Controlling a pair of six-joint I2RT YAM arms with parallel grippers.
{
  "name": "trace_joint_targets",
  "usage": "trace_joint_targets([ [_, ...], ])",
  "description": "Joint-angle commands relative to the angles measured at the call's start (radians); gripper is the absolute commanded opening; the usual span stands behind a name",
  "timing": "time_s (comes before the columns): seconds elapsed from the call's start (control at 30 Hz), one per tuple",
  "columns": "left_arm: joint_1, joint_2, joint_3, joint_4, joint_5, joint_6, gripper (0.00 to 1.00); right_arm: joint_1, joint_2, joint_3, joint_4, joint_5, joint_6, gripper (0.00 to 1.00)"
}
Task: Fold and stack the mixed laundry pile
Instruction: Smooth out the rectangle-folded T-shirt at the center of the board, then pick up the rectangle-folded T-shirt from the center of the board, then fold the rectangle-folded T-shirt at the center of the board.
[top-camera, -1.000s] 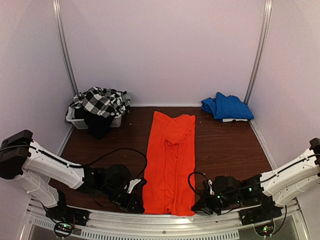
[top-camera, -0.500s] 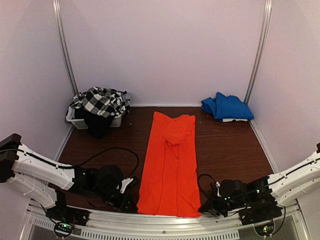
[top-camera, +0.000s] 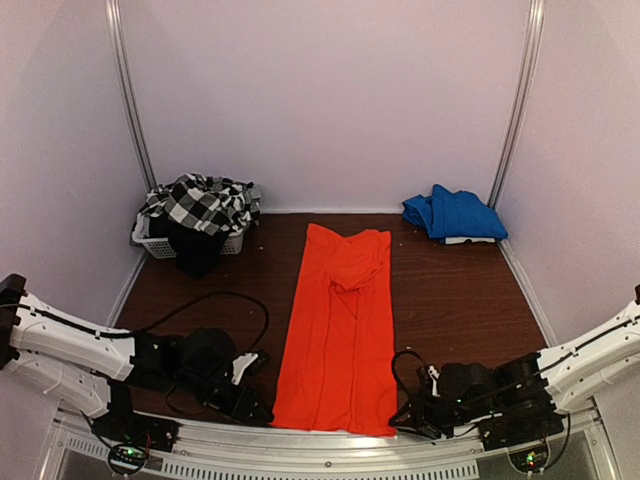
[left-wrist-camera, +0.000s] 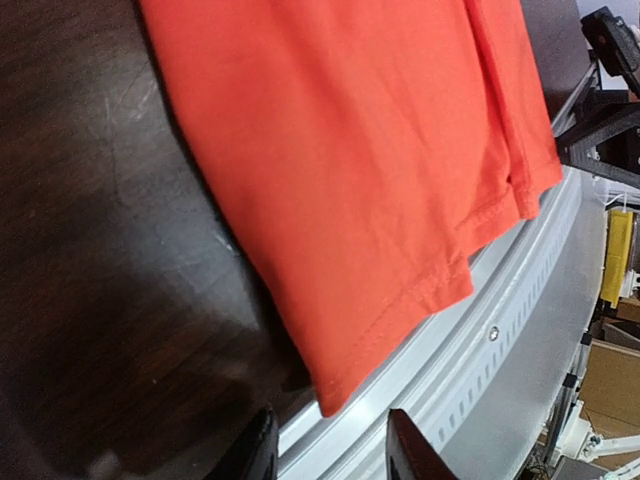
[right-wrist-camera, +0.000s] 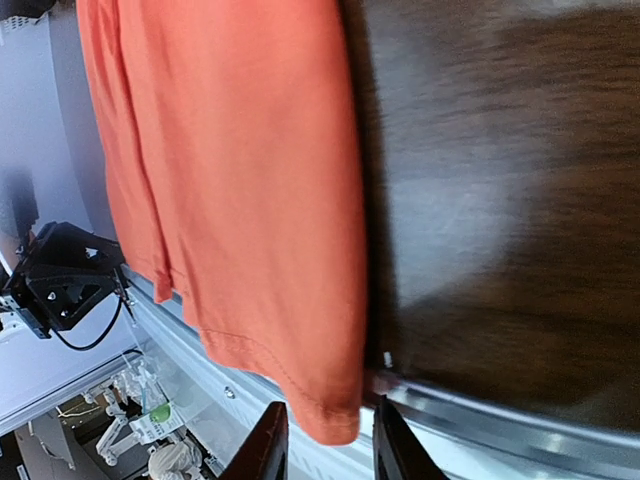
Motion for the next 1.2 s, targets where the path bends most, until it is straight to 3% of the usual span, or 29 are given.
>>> trace_joint_targets([
  [0.0,-0.003,0.081,0.012,0.043,0.002,0.015,0.38,0.006,0.037,-0.023,0.009,0.033,0.013,0.29],
  [0.1,-0.003,0.128,0.03,0.069,0.015,0.02,0.33,0.005,0.134,0.01,0.056,-0.012,-0.01,0.29],
  [0.2,-0.005,0.138,0.047,0.076,0.04,0.03,0.21,0.005,0.205,0.072,0.062,-0.029,-0.06,0.26],
  [0.3,-0.005,0.102,0.07,0.042,0.043,0.052,0.02,0.006,0.226,0.136,-0.001,-0.024,-0.097,0.02],
  [0.33,-0.005,0.088,0.083,0.014,0.033,0.063,0.0,0.006,0.219,0.155,-0.046,-0.019,-0.108,0.0],
  [0.6,-0.002,0.04,0.272,-0.167,-0.024,0.168,0.0,-0.022,0.058,0.258,-0.263,0.072,-0.157,0.0],
  [0.73,0.051,0.098,0.358,-0.203,-0.005,0.207,0.0,-0.149,-0.005,0.259,-0.263,0.051,-0.239,0.0],
  [0.87,0.158,0.163,0.436,-0.204,0.027,0.258,0.0,-0.359,0.002,0.264,-0.207,-0.055,-0.368,0.0],
  [0.97,0.245,0.264,0.522,-0.238,0.064,0.315,0.0,-0.514,0.094,0.302,-0.154,-0.185,-0.476,0.0],
  [1.17,0.362,0.461,0.724,-0.275,0.101,0.4,0.0,-0.724,0.365,0.548,-0.224,-0.338,-0.733,0.0],
])
